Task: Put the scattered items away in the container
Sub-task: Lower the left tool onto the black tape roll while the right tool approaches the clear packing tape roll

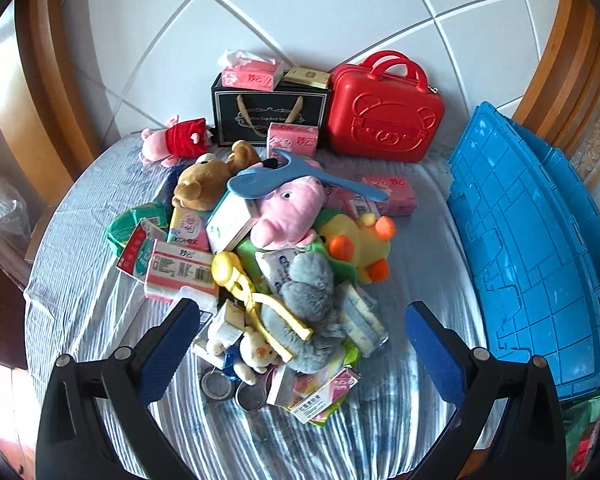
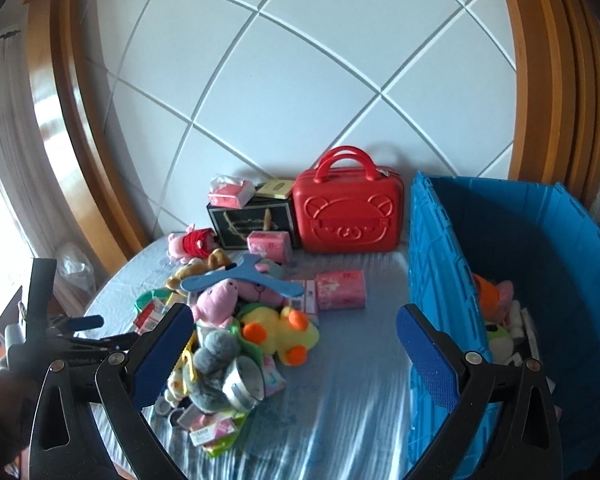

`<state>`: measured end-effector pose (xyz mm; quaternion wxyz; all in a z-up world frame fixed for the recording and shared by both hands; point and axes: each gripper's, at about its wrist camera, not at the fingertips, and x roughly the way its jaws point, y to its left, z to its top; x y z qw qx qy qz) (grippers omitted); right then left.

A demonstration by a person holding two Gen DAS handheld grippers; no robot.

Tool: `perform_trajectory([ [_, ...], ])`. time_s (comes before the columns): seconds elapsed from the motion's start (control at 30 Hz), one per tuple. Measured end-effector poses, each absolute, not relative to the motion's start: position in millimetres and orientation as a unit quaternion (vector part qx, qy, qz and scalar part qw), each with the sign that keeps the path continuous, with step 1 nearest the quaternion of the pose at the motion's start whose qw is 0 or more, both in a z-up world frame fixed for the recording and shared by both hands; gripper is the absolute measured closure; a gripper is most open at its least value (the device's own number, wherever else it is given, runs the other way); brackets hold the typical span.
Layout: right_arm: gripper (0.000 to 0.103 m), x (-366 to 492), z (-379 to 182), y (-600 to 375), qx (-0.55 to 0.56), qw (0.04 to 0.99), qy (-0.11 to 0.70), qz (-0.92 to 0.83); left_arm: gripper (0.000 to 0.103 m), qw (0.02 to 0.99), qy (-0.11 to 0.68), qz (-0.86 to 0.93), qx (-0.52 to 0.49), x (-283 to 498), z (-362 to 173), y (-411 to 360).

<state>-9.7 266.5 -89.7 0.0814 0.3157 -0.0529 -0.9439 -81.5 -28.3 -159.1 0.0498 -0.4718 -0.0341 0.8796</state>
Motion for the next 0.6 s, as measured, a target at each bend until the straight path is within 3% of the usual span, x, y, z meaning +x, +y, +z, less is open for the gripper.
perform_trajectory([
  [0.37,0.0,-16.1,-124.0,221.3,0.35,0.106,-0.019,-0.931,0.0,0.019,-0.036,0.857,-0.514,-54.4,-220.5,-89.2],
  [0.6,0.0,-19.7,-155.2,198.1,0.384,0.114,-0.006,-0.916,0.007,0.014,-0.029,0.834,-0.551,-40.1,-275.4,-110.9],
])
